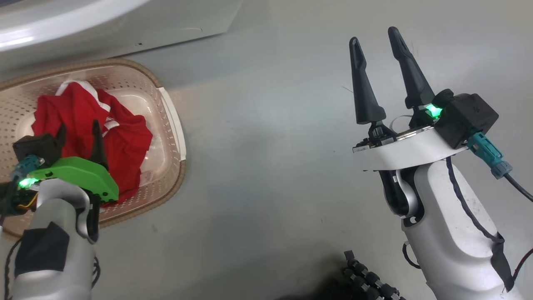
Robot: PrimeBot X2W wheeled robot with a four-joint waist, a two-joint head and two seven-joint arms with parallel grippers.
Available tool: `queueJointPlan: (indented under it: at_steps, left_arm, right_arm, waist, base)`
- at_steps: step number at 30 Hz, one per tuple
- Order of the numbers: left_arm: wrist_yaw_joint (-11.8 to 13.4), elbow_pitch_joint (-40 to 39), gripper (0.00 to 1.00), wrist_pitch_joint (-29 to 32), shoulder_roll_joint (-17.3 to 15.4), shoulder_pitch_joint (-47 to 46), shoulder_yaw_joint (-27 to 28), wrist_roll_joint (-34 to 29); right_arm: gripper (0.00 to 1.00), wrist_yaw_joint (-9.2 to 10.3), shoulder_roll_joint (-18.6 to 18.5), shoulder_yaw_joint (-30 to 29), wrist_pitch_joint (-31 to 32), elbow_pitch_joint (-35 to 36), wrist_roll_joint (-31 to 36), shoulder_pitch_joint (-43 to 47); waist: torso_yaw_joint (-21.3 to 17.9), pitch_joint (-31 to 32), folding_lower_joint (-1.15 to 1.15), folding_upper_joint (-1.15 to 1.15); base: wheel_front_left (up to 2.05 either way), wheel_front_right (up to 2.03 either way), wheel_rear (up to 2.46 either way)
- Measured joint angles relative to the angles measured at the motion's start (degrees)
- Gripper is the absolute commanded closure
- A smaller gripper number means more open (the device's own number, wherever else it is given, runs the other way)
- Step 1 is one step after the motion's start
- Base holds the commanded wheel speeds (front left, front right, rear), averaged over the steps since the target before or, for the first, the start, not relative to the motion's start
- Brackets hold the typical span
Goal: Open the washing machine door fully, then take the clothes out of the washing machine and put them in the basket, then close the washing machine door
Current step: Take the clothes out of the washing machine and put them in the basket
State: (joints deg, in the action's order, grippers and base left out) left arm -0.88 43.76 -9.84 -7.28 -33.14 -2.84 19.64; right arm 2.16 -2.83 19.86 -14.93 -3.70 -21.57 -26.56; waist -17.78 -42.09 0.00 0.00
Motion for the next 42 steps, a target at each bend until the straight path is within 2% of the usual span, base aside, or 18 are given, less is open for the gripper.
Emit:
queueJointPlan:
  at_steps: [7,23,29,42]
  left_arm:
    - [-1.37,-0.64,0.0,-3.45,2.66,-0.02,-0.79,-0.02]
    - [-2.02,-9.24,0.0,-4.6,3.83,0.41,-2.47,-1.81]
    - [-2.01,-14.77,0.0,-4.6,3.94,3.21,-2.47,-3.61]
    - [-1.65,-20.89,0.0,-4.6,4.02,12.95,-3.61,-5.23]
  right_arm:
    - [0.0,-0.07,-0.01,-2.01,0.0,-2.18,1.82,0.15]
    - [0.0,-1.1,-1.03,-6.41,0.0,-6.73,4.81,5.2]
    - [0.0,-1.68,-1.1,-6.84,0.01,-8.68,5.13,8.06]
    - [0.0,-2.6,-0.93,-7.48,0.01,-10.29,5.45,13.79]
  waist:
    - [2.26,3.41,0.0,0.0]
    - [8.6,13.34,0.0,0.0]
    - [10.76,18.25,0.0,0.0]
    - [14.1,28.3,0.0,0.0]
  base:
    - [0.0,0.0,0.0]
    - [0.0,0.0,0.0]
    - [0.0,0.0,0.0]
    - [0.0,0.0,0.0]
